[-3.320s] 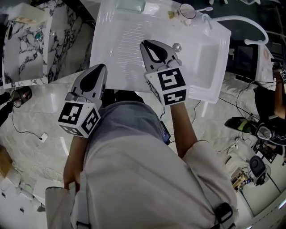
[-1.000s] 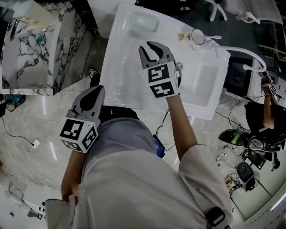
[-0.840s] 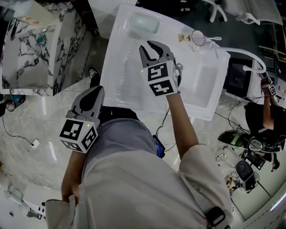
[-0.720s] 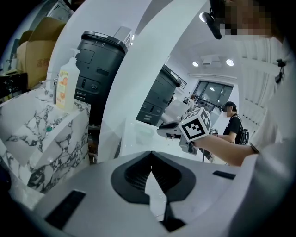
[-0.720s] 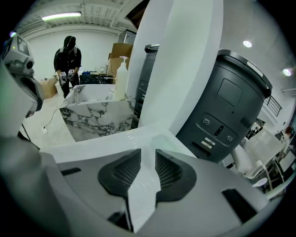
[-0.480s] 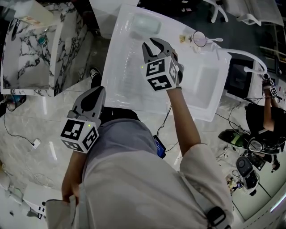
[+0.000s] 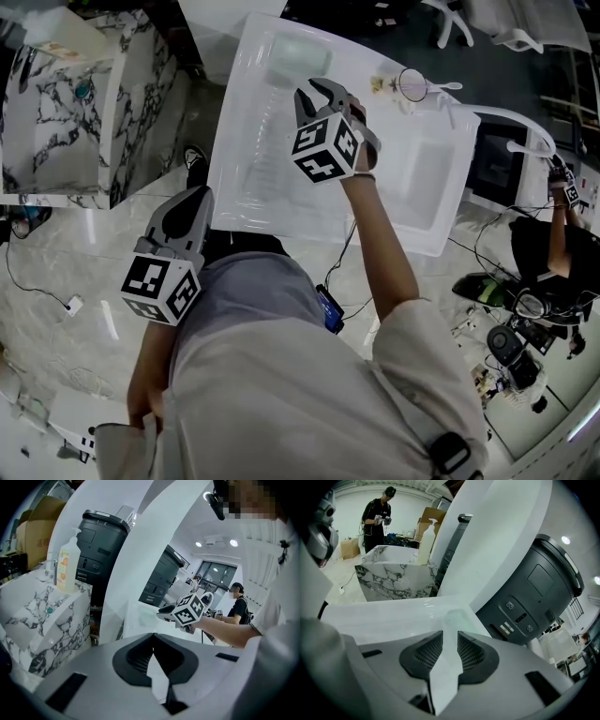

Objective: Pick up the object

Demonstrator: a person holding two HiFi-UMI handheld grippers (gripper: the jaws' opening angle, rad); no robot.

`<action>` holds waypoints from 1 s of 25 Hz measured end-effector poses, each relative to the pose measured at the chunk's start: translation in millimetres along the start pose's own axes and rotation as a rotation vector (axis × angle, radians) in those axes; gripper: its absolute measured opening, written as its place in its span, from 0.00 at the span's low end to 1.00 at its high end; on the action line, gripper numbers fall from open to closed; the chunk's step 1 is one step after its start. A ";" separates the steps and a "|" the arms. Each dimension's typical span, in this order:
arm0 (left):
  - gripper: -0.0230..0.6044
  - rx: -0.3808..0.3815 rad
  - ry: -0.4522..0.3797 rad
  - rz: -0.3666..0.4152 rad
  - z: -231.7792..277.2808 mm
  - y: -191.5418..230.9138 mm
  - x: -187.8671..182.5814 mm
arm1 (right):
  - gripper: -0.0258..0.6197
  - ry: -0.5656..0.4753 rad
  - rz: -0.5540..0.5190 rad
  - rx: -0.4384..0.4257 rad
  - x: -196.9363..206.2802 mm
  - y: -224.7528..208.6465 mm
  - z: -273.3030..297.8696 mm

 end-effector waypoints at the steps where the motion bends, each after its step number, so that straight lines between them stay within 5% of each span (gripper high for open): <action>1: 0.05 -0.001 0.001 0.001 -0.2 0.1 0.0 | 0.17 0.006 -0.009 0.001 0.4 -0.1 2.4; 18: 0.05 0.012 -0.001 -0.032 -2.1 5.9 -4.2 | 0.19 0.083 -0.112 0.012 2.9 -2.1 38.3; 25: 0.05 0.011 0.007 -0.035 -3.0 11.9 -3.5 | 0.22 0.119 -0.237 0.026 3.1 2.9 53.6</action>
Point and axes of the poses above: the fingertips, and each gripper's own axes: z forward along the fingers, y to its left, x out of its underside, the point moved 9 cm from there along -z, backward along the fingers, and after that the axes turned 8 degrees about -z, right-handed, at the moved point
